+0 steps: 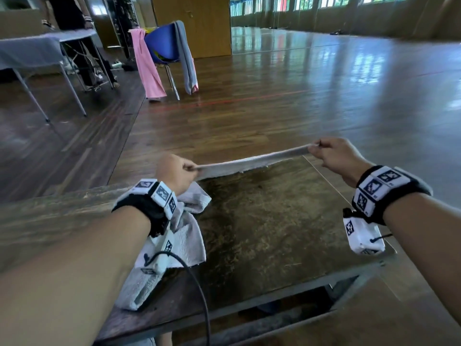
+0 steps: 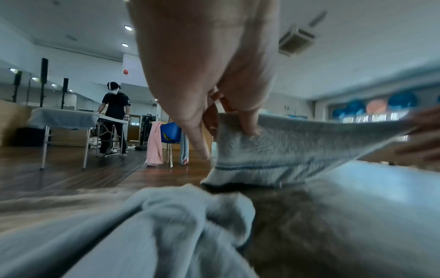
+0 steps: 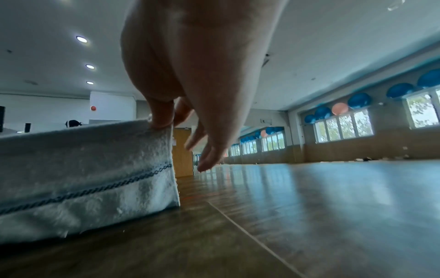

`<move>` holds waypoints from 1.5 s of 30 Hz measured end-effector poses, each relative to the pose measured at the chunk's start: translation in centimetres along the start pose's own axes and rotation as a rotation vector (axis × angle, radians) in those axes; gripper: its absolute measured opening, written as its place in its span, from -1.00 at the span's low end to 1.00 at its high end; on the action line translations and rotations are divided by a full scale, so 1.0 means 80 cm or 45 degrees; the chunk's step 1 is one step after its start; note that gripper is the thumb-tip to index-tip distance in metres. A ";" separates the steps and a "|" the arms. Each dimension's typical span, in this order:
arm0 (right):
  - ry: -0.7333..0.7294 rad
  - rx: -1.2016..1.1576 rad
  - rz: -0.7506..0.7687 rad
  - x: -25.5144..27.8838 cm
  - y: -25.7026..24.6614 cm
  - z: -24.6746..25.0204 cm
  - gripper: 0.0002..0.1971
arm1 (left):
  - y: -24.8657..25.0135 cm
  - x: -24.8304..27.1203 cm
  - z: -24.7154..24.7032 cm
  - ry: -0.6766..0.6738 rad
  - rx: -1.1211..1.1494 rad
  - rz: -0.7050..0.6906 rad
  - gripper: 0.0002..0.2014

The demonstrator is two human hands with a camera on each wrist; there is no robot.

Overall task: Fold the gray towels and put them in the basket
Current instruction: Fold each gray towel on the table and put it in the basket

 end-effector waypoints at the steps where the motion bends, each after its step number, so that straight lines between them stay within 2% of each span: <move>1: 0.020 -0.014 0.034 0.010 0.007 0.002 -0.79 | -0.004 0.008 -0.006 -0.039 -0.022 0.008 -0.71; 3: 0.059 0.024 0.119 0.034 0.014 0.008 -0.85 | -0.005 0.025 -0.012 -0.097 -0.021 -0.001 -0.58; 6: 0.091 0.096 0.239 0.077 0.016 0.024 -0.90 | 0.000 0.049 -0.009 -0.131 0.057 -0.023 -0.56; 11: 0.090 0.002 0.349 0.152 0.003 0.055 -0.79 | 0.017 0.091 0.006 -0.176 0.167 -0.049 -0.60; 14: -0.005 0.054 0.341 0.189 -0.007 0.064 -0.76 | 0.032 0.117 0.013 -0.254 0.143 -0.087 -0.58; 16: -0.092 0.100 0.296 0.209 -0.010 0.069 -0.79 | 0.041 0.137 0.017 -0.312 0.074 -0.089 -0.56; 20: -0.356 0.120 0.093 0.239 -0.001 0.070 -0.82 | 0.050 0.175 0.005 -0.592 0.013 -0.047 -0.59; 24: -0.771 -0.015 -0.205 0.270 0.015 0.057 -0.78 | 0.057 0.204 0.003 -0.711 0.169 0.019 -0.60; 26: -0.972 0.016 -0.316 0.286 0.021 0.048 -0.79 | 0.061 0.222 -0.005 -0.856 0.292 0.047 -0.71; 28: -1.066 0.068 -0.358 0.291 0.026 0.043 -0.79 | 0.063 0.235 -0.011 -0.984 0.391 0.074 -0.72; 30: -0.994 0.084 -0.355 0.279 0.033 0.042 -0.75 | 0.060 0.234 -0.014 -1.000 0.436 0.107 -0.78; 31: -0.907 0.082 -0.353 0.267 0.038 0.043 -0.75 | 0.058 0.226 -0.014 -0.957 0.429 0.102 -0.75; 36: -0.325 -0.002 -0.225 0.202 0.051 0.054 -0.78 | 0.043 0.150 0.001 -0.472 0.228 0.007 -0.63; 39: -0.067 0.060 -0.100 0.158 0.046 0.053 -0.70 | 0.036 0.099 0.000 -0.268 0.228 -0.034 -0.61; 41: 0.034 0.186 -0.052 0.125 0.044 0.047 -0.67 | 0.032 0.063 -0.005 -0.163 0.212 -0.048 -0.66; 43: 0.091 0.297 -0.033 0.088 0.046 0.037 -0.72 | 0.025 0.026 -0.014 -0.080 0.161 -0.055 -0.70; 45: 0.132 0.395 -0.044 0.051 0.052 0.024 -0.80 | 0.016 -0.009 -0.025 -0.016 0.091 -0.048 -0.58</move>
Point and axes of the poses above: each hand's wrist, its own x-axis away from the middle knuckle, its own z-axis out of the back of the hand, y = z × x, the point moved 10 cm from there along -x, towards the middle knuckle, and after that the axes turned 5 degrees about -z, right-handed, at the moved point
